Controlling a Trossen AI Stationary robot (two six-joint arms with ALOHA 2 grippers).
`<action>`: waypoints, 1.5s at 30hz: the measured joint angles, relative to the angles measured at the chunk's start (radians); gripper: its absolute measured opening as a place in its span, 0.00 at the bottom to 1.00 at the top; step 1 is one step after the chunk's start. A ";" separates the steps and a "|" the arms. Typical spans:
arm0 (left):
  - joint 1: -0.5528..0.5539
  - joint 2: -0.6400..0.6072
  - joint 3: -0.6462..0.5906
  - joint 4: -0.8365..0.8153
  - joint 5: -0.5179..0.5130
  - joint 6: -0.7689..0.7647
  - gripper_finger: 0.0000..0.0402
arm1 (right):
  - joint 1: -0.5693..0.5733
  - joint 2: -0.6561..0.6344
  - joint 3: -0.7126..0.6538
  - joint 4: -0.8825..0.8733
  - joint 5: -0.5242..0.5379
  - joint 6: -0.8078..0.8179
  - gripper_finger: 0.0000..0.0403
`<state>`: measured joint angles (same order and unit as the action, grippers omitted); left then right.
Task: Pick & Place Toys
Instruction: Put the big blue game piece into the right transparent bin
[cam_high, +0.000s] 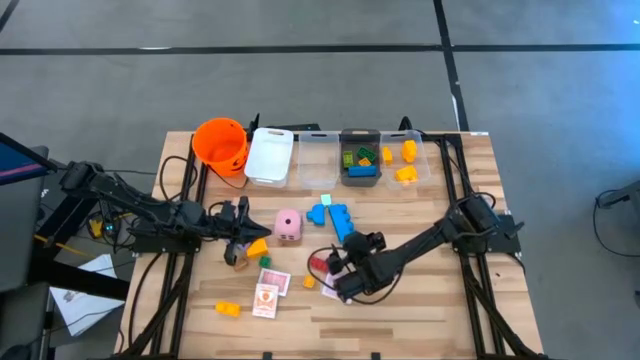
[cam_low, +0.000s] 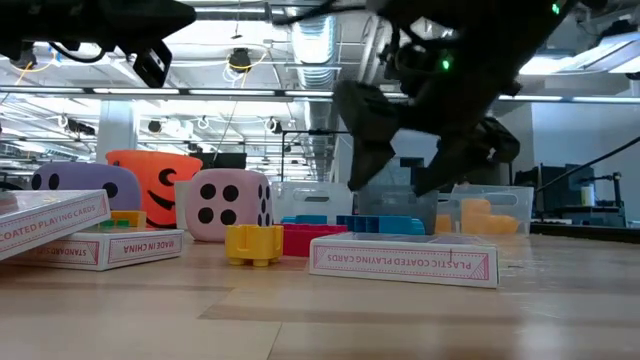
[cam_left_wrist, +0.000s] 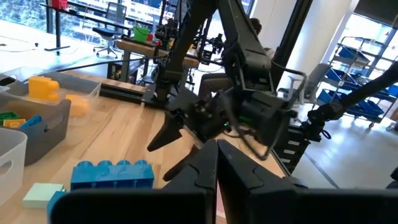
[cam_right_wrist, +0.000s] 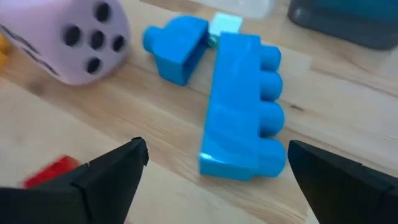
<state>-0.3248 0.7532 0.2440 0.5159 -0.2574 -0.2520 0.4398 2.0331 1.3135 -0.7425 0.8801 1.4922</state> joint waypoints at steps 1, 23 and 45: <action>0.000 0.000 0.000 0.000 0.002 0.000 0.00 | -0.004 0.000 -0.010 0.001 -0.010 0.001 0.97; 0.000 0.000 0.000 0.000 0.003 0.000 0.00 | -0.073 0.000 -0.107 0.157 -0.173 0.027 0.96; 0.000 0.000 0.000 0.000 0.003 0.000 0.00 | -0.071 0.000 -0.097 0.148 -0.097 0.016 0.65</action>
<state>-0.3248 0.7532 0.2440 0.5163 -0.2539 -0.2521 0.3685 2.0335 1.2163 -0.5941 0.7828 1.5083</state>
